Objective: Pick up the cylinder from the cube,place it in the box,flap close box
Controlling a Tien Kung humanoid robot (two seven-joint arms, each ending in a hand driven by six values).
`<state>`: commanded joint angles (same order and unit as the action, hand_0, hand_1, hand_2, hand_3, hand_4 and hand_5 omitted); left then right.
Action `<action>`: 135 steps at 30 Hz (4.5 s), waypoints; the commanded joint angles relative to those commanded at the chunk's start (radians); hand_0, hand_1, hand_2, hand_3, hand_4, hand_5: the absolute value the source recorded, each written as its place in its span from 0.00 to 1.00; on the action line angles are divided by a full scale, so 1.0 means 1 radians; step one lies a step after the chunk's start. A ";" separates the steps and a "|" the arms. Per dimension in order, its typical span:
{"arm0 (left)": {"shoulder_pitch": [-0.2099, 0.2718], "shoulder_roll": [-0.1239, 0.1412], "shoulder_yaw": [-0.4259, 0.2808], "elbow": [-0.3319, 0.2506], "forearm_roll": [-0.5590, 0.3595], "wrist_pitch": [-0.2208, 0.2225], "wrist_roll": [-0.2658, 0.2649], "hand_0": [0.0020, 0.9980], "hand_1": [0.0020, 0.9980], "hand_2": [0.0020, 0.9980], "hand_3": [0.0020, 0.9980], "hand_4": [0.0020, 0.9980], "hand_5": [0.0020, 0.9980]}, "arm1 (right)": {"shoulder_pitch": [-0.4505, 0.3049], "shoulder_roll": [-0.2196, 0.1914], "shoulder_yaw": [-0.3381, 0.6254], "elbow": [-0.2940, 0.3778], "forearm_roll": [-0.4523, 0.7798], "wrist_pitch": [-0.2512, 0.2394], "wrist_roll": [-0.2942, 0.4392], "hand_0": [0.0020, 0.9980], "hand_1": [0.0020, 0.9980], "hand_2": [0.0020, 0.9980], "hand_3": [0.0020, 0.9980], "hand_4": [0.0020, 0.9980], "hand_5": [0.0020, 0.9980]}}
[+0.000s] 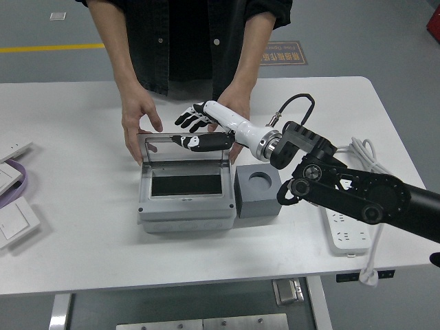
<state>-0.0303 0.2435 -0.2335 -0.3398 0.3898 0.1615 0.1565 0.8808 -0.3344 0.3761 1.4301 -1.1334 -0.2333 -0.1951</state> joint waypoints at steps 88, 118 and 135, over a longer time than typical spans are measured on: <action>0.138 0.078 -0.057 0.005 0.016 -0.030 0.019 0.60 0.55 0.57 0.62 0.72 0.26 | -0.707 -0.038 0.698 0.053 0.132 -0.094 0.257 0.62 0.61 0.65 0.63 0.66 0.40; 0.160 0.077 -0.079 0.009 -0.079 -0.088 0.026 0.60 0.55 0.57 0.62 0.72 0.27 | -0.623 -0.045 0.704 0.014 0.249 -0.042 0.331 0.68 0.64 0.68 0.64 0.66 0.35; 0.154 0.073 -0.053 0.011 -0.117 -0.130 0.041 0.62 0.60 0.62 0.65 0.73 0.27 | -0.584 -0.038 0.628 0.003 0.247 -0.056 0.395 0.72 0.66 0.68 0.66 0.72 0.16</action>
<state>0.1240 0.3169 -0.2866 -0.3292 0.2726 0.0317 0.1972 0.2970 -0.3725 1.0040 1.4329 -0.8860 -0.2896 0.2000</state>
